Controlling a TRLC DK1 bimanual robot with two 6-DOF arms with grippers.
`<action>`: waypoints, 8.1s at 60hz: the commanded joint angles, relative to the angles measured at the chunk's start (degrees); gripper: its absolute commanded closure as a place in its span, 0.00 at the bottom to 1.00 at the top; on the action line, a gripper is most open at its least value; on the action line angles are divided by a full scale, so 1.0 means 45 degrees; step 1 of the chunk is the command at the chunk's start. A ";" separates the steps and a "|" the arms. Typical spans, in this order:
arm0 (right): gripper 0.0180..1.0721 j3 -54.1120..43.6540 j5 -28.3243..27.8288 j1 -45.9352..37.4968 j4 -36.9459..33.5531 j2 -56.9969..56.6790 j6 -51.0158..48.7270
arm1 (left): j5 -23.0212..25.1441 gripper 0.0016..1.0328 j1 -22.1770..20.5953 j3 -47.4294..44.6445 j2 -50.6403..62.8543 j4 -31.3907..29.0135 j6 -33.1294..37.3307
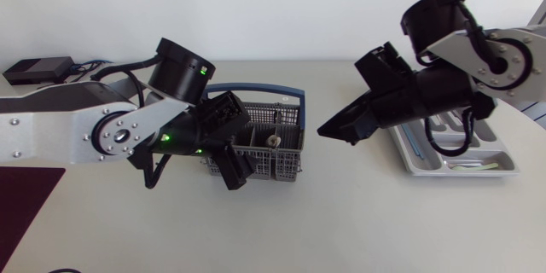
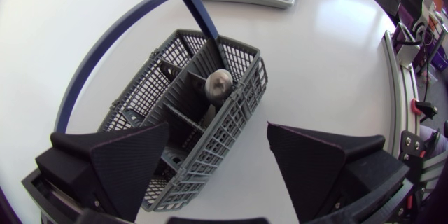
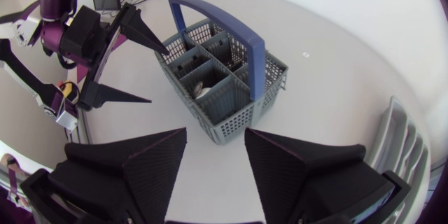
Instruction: Sort the cutlery from the basket into the organizer compartments.
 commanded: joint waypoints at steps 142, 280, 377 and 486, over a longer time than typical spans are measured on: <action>0.94 0.2681 0.1008 0.3093 0.2366 0.5683 0.4503 | 0.1409 0.06 0.1816 -0.3051 -0.0824 0.2979 0.0417; 0.94 -0.2202 0.2258 -1.2376 0.4163 0.2050 -0.5751 | 0.0511 0.05 -0.0059 -0.2387 -0.1488 0.2002 -0.0560; 0.49 -0.4331 0.1965 -0.4466 0.1272 -0.5313 -0.2431 | 0.0550 0.05 0.0292 -0.2738 -0.1293 0.2549 -0.0970; 0.49 -0.1304 0.5129 0.2136 0.5823 0.2382 0.2511 | 0.1546 0.05 0.1757 -0.3090 -0.1000 0.3057 -0.0813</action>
